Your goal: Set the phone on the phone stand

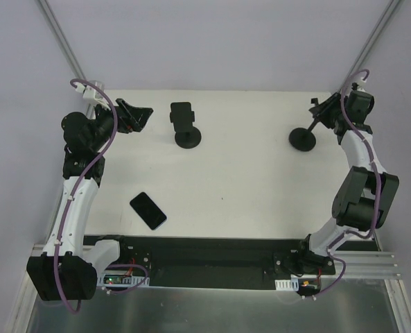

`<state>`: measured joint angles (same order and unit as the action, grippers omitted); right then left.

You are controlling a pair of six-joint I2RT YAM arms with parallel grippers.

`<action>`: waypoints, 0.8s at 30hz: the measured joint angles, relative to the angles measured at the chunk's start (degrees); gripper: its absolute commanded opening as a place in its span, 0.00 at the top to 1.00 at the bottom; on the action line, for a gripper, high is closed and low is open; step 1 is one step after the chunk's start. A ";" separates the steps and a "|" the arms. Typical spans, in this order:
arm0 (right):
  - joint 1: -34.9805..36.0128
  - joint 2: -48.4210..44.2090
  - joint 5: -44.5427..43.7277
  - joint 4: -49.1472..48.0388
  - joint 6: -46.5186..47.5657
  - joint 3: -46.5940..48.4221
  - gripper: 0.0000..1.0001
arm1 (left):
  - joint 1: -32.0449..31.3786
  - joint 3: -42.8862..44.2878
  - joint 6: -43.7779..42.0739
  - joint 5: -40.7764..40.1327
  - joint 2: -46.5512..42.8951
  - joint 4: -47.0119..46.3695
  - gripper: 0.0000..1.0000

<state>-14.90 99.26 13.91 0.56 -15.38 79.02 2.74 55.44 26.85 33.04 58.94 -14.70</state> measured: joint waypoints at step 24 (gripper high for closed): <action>36.37 -13.84 42.93 30.93 47.04 -9.57 1.00 | -0.20 0.00 -1.36 -0.07 1.49 0.46 0.17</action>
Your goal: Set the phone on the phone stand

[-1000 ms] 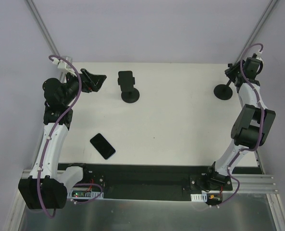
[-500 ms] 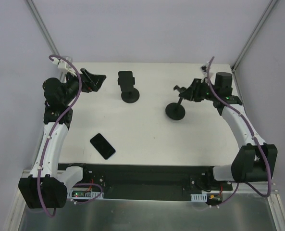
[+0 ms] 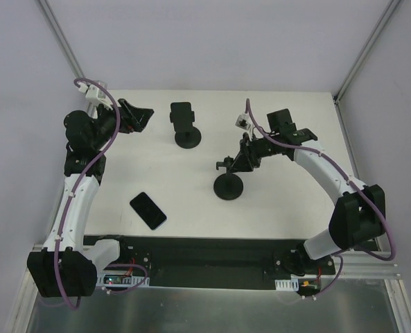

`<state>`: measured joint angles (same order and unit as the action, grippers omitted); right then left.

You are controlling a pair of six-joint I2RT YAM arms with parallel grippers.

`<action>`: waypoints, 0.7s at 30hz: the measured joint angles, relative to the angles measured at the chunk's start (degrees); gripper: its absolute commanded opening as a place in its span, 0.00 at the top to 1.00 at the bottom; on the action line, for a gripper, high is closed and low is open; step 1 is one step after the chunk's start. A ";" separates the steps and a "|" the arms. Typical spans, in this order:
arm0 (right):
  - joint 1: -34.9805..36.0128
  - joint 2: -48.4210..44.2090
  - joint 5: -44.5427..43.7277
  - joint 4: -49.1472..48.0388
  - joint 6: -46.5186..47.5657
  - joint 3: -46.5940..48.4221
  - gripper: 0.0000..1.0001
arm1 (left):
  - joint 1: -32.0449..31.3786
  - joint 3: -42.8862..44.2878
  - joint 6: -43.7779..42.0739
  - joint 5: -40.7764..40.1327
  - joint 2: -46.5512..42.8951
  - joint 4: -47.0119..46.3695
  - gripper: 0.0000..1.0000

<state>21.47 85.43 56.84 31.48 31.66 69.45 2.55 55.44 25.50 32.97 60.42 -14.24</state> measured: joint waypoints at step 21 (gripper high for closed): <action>3.02 5.29 -0.24 1.99 -0.76 3.58 0.99 | -1.09 0.00 -1.40 -0.35 0.72 0.87 0.18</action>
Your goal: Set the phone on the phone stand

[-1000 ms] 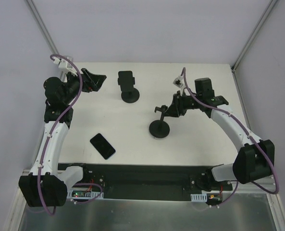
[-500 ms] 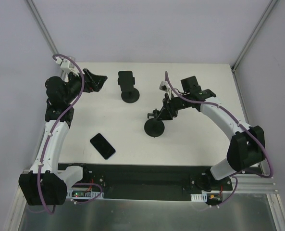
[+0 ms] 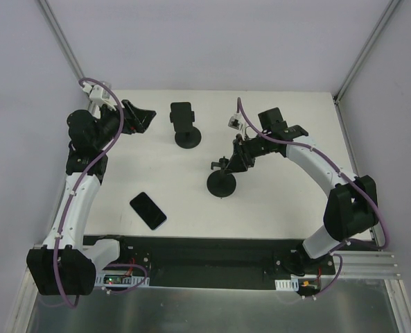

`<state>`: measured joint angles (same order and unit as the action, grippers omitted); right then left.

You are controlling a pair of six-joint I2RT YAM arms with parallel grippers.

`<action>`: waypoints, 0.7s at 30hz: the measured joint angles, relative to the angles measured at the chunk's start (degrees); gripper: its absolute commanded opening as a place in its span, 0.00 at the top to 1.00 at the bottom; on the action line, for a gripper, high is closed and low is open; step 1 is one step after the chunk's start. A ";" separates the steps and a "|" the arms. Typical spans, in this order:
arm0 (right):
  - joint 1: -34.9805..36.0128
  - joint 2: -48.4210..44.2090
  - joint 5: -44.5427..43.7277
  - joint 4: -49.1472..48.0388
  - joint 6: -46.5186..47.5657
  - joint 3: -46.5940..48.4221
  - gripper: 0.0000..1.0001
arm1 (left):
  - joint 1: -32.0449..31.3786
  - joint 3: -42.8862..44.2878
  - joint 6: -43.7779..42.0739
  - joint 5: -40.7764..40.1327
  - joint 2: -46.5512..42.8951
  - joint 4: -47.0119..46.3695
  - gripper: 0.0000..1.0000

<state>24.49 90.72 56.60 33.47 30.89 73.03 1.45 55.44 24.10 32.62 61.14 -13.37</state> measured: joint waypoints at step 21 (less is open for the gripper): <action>1.75 -16.61 -19.04 -5.03 -12.39 -10.29 0.08 | -7.37 4.15 -1.09 -24.76 -8.07 28.52 0.06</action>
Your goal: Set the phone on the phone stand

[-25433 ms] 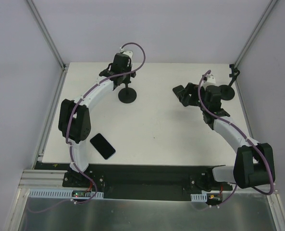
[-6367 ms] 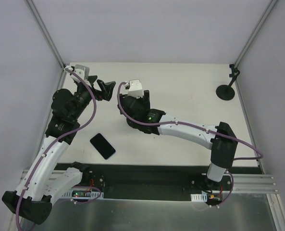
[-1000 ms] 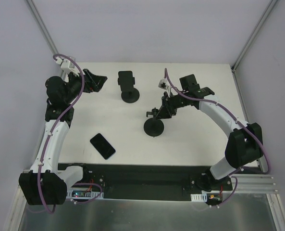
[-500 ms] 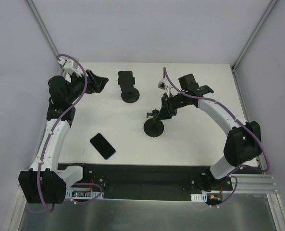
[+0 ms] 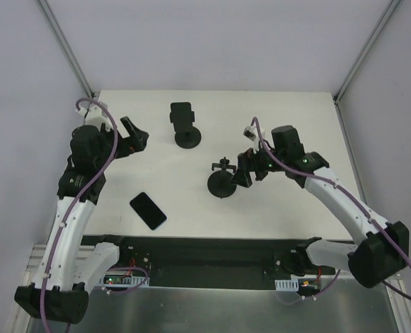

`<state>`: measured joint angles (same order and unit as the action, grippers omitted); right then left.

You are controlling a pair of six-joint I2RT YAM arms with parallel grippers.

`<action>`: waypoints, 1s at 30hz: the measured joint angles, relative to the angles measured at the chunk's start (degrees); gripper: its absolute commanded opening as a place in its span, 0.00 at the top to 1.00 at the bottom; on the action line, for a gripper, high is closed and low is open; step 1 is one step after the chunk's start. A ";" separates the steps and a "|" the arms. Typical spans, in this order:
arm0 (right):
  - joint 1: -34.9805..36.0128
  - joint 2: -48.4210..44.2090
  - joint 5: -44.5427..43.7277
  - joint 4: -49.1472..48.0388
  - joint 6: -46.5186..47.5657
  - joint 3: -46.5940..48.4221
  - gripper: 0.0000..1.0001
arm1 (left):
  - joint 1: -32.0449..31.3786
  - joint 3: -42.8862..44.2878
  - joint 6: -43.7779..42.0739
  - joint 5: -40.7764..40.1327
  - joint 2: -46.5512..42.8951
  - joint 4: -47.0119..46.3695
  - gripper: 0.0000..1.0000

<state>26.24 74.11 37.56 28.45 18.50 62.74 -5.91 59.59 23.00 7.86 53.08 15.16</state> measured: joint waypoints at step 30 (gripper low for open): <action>22.77 8.20 -43.58 -66.53 -58.88 -43.17 0.69 | 0.00 -21.55 33.81 -2.67 1.70 33.18 0.01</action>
<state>49.01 82.30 -6.02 -38.09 -40.38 19.57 -5.91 38.04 56.82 5.19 54.78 48.34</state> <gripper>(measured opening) 0.308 0.990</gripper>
